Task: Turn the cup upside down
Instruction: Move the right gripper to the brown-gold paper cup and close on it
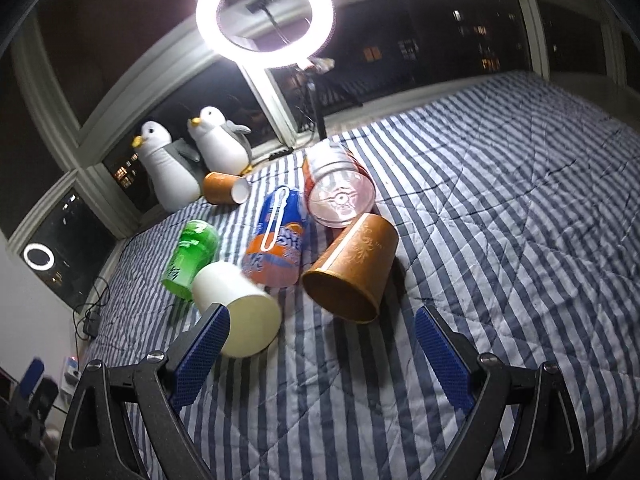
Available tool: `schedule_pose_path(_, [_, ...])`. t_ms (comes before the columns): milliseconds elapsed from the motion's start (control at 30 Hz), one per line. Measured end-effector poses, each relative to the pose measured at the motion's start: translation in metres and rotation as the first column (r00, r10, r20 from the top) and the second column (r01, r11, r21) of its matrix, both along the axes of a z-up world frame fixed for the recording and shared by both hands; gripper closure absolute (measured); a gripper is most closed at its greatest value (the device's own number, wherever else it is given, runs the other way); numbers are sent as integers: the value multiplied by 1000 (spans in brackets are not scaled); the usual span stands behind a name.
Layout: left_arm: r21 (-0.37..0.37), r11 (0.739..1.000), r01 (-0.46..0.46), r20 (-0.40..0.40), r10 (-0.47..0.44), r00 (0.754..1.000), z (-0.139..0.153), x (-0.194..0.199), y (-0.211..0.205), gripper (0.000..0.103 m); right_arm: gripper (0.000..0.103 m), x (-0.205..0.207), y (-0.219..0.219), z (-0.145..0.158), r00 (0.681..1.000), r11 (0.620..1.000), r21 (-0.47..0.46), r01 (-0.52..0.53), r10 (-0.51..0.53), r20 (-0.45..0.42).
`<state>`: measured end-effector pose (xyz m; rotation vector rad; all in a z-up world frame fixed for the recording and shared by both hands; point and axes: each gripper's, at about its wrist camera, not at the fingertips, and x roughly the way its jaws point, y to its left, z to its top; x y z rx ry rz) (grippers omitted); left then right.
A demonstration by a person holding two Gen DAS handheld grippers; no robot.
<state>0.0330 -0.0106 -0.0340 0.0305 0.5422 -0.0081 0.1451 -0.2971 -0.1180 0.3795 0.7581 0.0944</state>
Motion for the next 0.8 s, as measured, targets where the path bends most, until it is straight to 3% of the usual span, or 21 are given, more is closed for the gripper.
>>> schedule_pose_path(533, [-3, 1000, -3, -73, 3, 997, -22, 16, 6, 1, 12, 86, -29, -28, 988, 989, 145, 7, 16, -154])
schedule_pose_path(733, [2, 1000, -18, -79, 18, 997, -23, 16, 11, 1, 23, 120, -35, -53, 962, 981, 192, 27, 27, -272])
schedule_pose_path(800, [-1, 1000, -25, -83, 25, 996, -24, 17, 14, 1, 33, 128, -37, -62, 951, 971, 236, 26, 49, -305])
